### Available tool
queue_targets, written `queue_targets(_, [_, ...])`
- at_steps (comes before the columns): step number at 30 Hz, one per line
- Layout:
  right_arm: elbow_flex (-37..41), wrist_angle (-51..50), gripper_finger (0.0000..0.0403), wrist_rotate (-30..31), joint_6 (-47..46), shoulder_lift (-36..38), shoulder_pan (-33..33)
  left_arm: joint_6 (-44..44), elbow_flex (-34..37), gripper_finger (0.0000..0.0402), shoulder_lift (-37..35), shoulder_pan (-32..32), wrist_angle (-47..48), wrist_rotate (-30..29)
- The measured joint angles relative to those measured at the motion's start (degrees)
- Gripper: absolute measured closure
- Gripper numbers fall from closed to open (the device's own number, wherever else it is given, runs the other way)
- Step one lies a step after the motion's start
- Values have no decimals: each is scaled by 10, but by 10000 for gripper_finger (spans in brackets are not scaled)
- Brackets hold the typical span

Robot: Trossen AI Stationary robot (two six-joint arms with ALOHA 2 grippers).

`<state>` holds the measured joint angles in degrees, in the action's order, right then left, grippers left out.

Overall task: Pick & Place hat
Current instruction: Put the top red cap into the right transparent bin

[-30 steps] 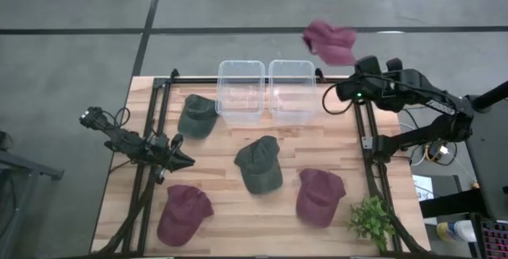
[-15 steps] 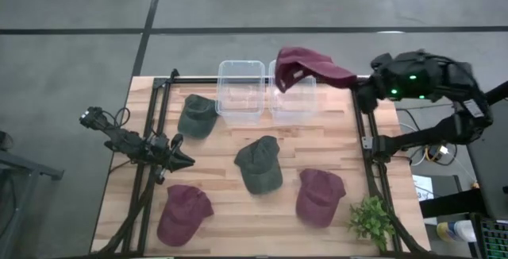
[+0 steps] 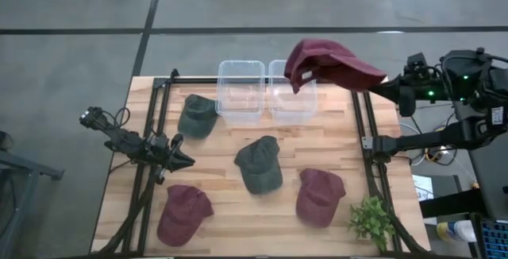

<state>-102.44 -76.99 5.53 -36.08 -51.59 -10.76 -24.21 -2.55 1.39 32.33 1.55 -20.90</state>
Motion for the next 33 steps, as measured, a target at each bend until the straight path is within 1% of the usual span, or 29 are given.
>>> queue_targets(5, [20,3,392,1,-1,0,0,0,0,362,0,0,-1,0])
queue_targets(9, [38,30,392,12,3,-12,0,0,0,362,0,0,-3,0])
queue_targets(13, [69,29,392,73,24,-38,0,0,0,362,0,0,-4,0])
queue_targets(19, [119,41,392,157,74,-110,0,0,0,362,0,0,-4,0])
queue_targets(22, [126,63,392,202,110,-145,0,0,0,362,0,0,-4,0])
queue_targets(25, [124,63,392,257,140,-188,1,0,0,362,0,0,-1,0])
queue_targets(27, [114,53,392,288,151,-215,4,0,0,362,0,0,-1,0])
queue_targets(29, [98,21,392,307,159,-237,4,0,0,362,0,0,-1,0])
queue_targets(33, [55,-94,392,334,129,-294,4,1,0,362,0,0,4,0])
